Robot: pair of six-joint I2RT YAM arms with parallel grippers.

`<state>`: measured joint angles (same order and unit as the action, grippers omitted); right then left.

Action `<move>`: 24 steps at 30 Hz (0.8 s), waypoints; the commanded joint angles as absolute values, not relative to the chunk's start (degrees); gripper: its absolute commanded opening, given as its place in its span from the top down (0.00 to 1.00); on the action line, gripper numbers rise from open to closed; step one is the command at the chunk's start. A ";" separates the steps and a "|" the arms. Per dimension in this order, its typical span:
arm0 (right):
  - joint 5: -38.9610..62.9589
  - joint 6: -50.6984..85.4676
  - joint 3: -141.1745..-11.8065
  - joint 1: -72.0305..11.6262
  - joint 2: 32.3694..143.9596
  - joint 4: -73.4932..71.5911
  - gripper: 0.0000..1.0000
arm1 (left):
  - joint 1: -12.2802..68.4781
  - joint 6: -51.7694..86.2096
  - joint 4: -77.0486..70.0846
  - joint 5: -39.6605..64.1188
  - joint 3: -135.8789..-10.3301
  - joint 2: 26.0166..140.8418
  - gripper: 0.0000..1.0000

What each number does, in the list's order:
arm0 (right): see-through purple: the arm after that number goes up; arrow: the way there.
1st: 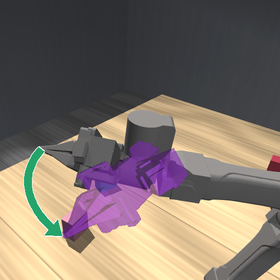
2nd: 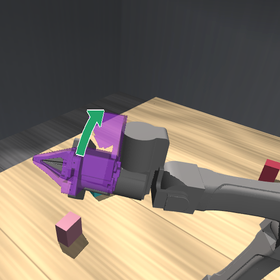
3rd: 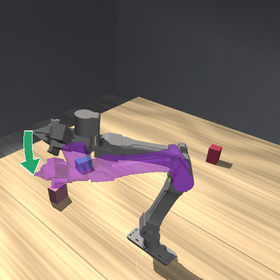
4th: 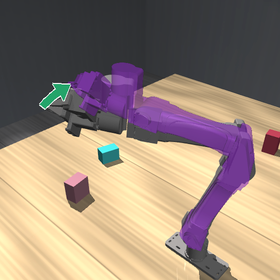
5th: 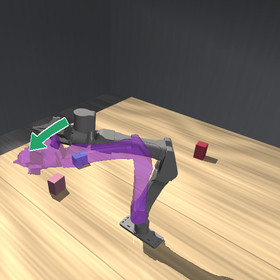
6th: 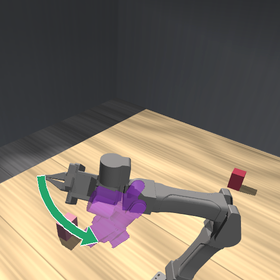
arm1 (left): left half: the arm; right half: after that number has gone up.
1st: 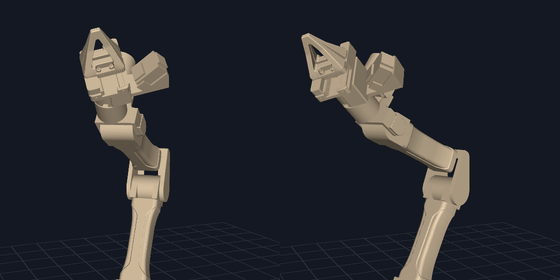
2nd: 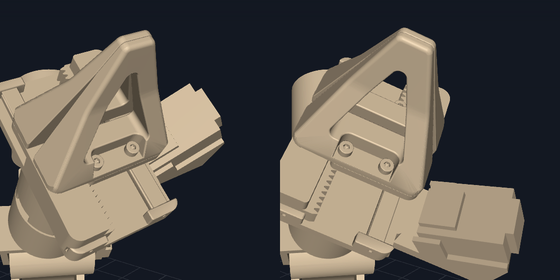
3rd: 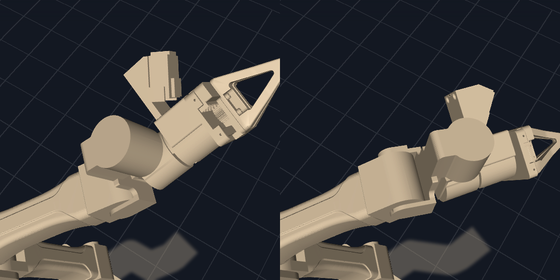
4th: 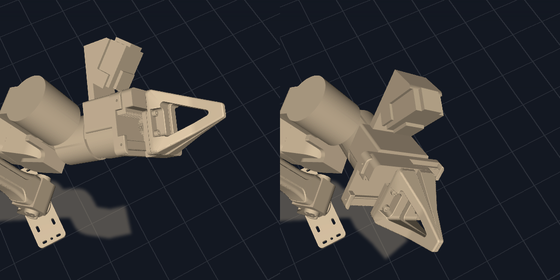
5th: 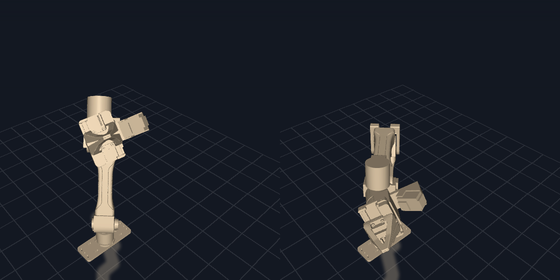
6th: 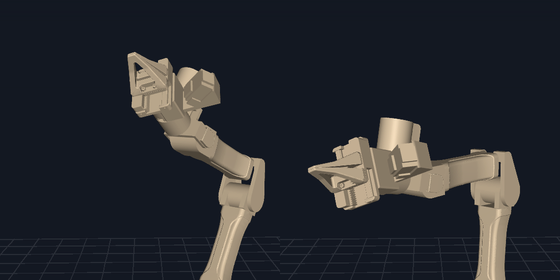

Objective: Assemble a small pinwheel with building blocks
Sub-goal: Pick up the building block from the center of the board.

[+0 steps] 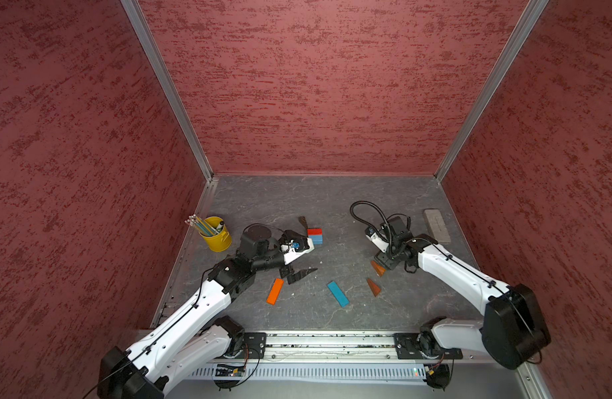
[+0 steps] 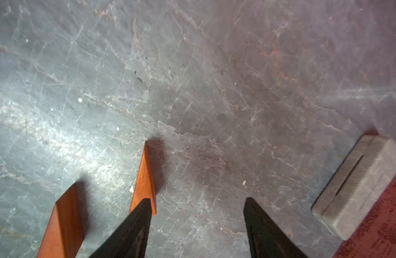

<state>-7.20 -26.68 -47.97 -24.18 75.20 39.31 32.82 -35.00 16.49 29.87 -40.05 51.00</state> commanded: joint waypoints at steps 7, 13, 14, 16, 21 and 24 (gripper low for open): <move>1.31 -28.70 -47.93 -23.95 76.89 42.98 0.40 | 32.98 -36.12 15.73 27.38 -39.46 50.76 0.00; -0.30 -27.85 -48.08 -23.90 81.16 43.81 0.43 | 32.96 -36.21 15.74 27.24 -39.38 50.83 0.00; -0.31 -27.94 -48.15 -23.89 81.83 43.94 0.44 | 32.96 -36.21 15.66 27.15 -39.39 50.96 0.00; -0.01 -28.02 -48.38 -23.85 82.50 43.61 0.46 | 32.96 -36.21 15.65 27.16 -39.29 50.96 0.00; 0.20 -27.95 -48.04 -23.86 82.79 43.42 0.51 | 32.87 -36.30 15.58 27.07 -39.26 51.17 0.00; -0.61 -27.64 -47.49 -23.85 82.56 43.55 0.52 | 32.92 -36.21 15.56 27.24 -39.29 51.46 0.00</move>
